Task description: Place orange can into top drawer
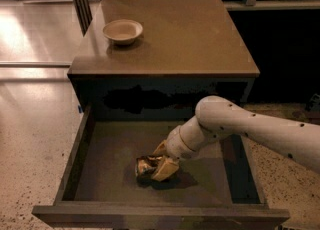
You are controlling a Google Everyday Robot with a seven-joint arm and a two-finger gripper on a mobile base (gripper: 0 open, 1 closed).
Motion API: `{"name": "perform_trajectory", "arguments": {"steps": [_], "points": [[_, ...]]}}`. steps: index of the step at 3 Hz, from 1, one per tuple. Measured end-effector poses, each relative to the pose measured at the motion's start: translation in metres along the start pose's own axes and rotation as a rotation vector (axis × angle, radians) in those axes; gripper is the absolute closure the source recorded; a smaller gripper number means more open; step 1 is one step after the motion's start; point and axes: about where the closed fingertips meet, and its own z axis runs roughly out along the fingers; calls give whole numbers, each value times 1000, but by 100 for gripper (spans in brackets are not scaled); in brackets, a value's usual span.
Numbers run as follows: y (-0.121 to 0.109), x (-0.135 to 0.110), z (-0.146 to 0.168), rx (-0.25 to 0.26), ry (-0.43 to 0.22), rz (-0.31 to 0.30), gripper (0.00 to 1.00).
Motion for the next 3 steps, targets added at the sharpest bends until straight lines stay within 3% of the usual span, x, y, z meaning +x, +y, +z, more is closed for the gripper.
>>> {"name": "perform_trajectory", "arguments": {"steps": [1, 3], "points": [[0, 0, 0, 0, 0, 0, 84], [0, 0, 0, 0, 0, 0, 37]]}}
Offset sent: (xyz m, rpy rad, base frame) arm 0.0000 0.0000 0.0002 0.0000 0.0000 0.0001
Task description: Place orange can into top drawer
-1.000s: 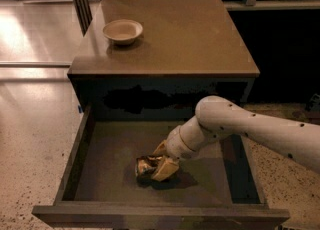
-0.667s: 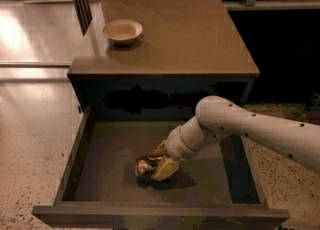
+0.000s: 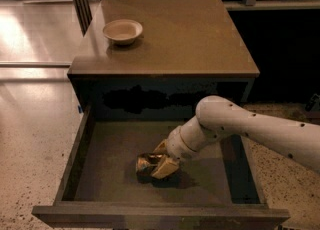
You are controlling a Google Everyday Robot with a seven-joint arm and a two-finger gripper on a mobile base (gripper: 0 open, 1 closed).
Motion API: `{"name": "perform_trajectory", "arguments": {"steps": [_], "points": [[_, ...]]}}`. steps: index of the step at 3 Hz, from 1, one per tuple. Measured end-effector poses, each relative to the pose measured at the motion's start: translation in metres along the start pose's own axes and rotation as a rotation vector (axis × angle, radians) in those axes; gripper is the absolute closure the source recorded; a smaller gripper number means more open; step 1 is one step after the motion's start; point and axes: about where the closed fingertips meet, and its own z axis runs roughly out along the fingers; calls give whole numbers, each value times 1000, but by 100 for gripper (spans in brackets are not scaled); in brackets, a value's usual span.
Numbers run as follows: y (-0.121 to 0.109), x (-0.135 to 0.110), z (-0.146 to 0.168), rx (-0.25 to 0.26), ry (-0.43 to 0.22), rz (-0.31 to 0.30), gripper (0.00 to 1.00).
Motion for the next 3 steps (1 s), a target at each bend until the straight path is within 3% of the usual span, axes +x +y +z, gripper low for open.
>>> {"name": "perform_trajectory", "arguments": {"steps": [1, 2, 3], "points": [[0, 0, 0, 0, 0, 0, 14], [0, 0, 0, 0, 0, 0, 0], [0, 0, 0, 0, 0, 0, 0]]}}
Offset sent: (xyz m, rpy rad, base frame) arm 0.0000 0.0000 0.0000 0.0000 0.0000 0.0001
